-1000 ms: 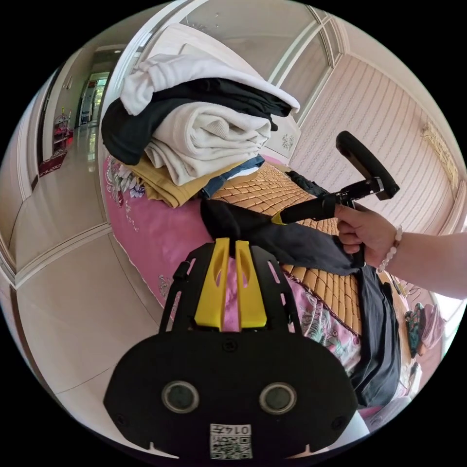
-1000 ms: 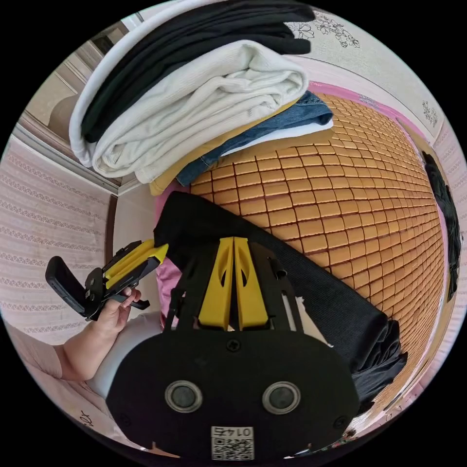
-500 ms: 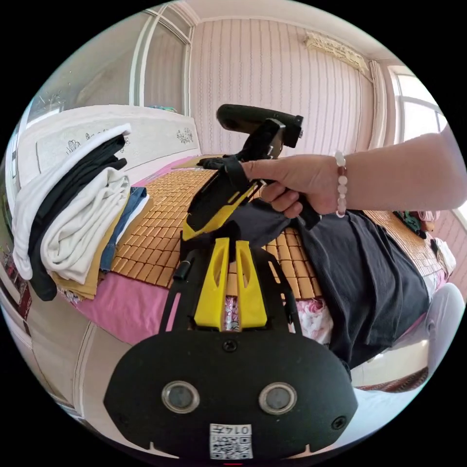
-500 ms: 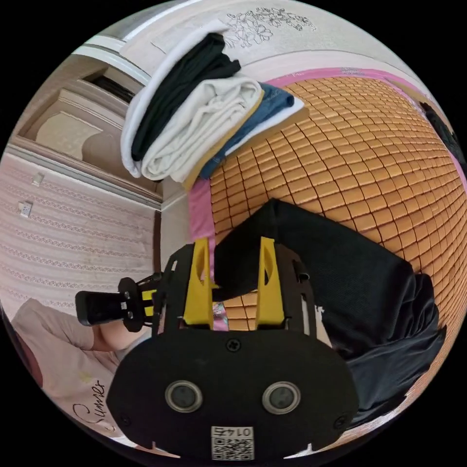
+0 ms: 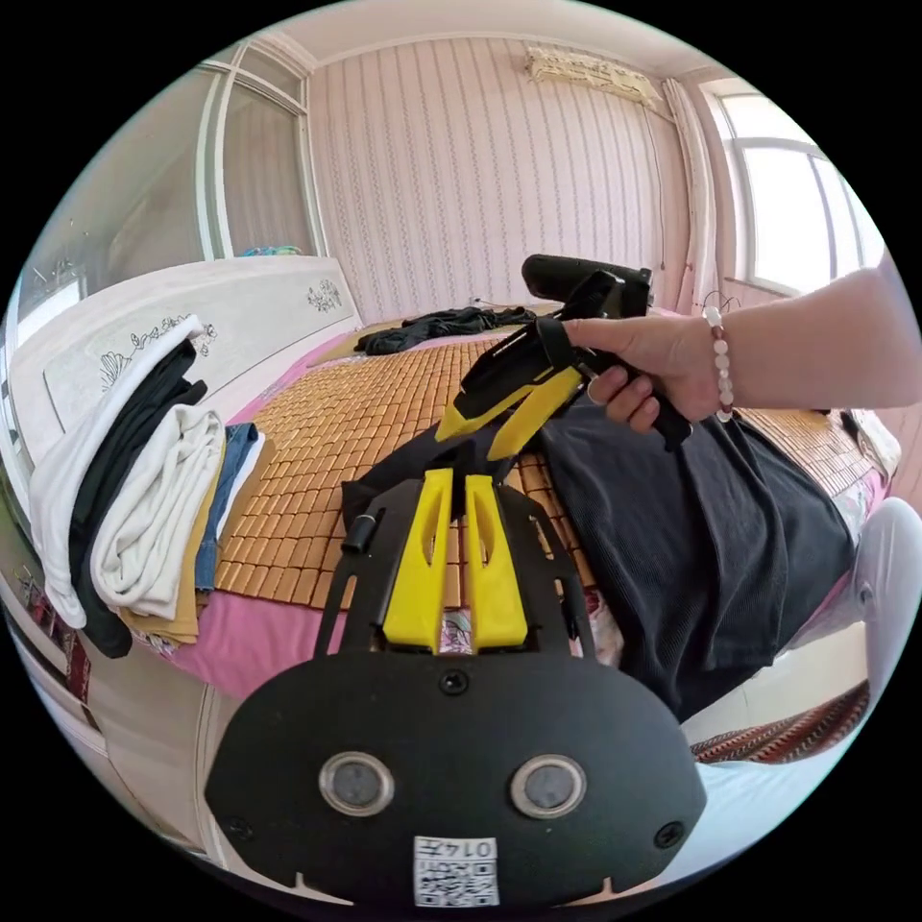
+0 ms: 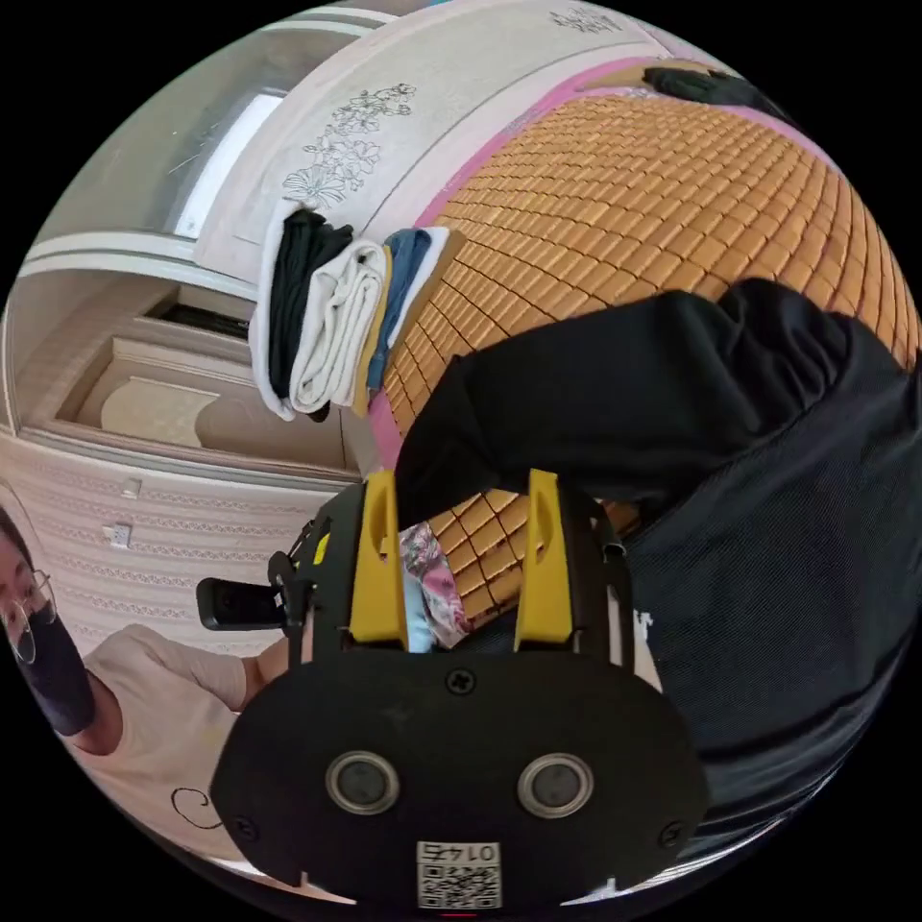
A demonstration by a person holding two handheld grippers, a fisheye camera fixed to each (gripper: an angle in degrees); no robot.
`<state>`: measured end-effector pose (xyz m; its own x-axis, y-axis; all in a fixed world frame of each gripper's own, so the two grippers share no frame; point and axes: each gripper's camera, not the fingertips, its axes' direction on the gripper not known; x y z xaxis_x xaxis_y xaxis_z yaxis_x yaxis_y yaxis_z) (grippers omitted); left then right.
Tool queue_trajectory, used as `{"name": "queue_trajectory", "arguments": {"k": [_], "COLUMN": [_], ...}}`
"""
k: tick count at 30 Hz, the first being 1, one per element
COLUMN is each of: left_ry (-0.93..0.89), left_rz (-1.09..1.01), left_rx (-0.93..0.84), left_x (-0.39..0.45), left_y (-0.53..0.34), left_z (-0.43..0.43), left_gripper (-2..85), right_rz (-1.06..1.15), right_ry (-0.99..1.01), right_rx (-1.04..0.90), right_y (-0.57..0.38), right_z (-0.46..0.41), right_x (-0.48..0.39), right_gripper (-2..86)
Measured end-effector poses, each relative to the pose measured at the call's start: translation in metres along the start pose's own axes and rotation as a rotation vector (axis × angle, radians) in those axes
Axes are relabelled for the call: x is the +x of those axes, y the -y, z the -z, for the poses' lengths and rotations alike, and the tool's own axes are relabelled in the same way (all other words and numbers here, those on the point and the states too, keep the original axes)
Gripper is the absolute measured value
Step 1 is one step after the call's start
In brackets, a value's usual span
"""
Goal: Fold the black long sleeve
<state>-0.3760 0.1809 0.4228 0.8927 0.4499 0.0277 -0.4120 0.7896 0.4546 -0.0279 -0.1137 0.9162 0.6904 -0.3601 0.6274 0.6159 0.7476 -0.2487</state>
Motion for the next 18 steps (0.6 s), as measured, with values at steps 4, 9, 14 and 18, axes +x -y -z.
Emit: {"name": "queue_trajectory", "arguments": {"k": [4, 9, 14, 18], "left_ry": [-0.03, -0.086, -0.275, -0.451], "left_rz": [-0.047, -0.041, -0.015, -0.148], "left_rx": [0.025, 0.055, 0.28, 0.449], "left_x": [0.016, 0.034, 0.055, 0.106], "left_y": [0.008, 0.023, 0.075, 0.102], "left_z": [0.006, 0.015, 0.058, 0.093], "left_gripper": [0.5, 0.6, 0.7, 0.9], "right_rz": [-0.028, 0.023, 0.294, 0.362], "right_ry": [0.294, 0.39, 0.511, 0.286], "right_rx": [0.015, 0.218, 0.548, 0.757], "right_y": [-0.031, -0.075, -0.158, -0.28], "right_z": [0.005, 0.063, 0.179, 0.255], "right_x": [0.042, 0.056, 0.026, 0.01], "right_gripper": [2.3, 0.2, -0.1, -0.2]}}
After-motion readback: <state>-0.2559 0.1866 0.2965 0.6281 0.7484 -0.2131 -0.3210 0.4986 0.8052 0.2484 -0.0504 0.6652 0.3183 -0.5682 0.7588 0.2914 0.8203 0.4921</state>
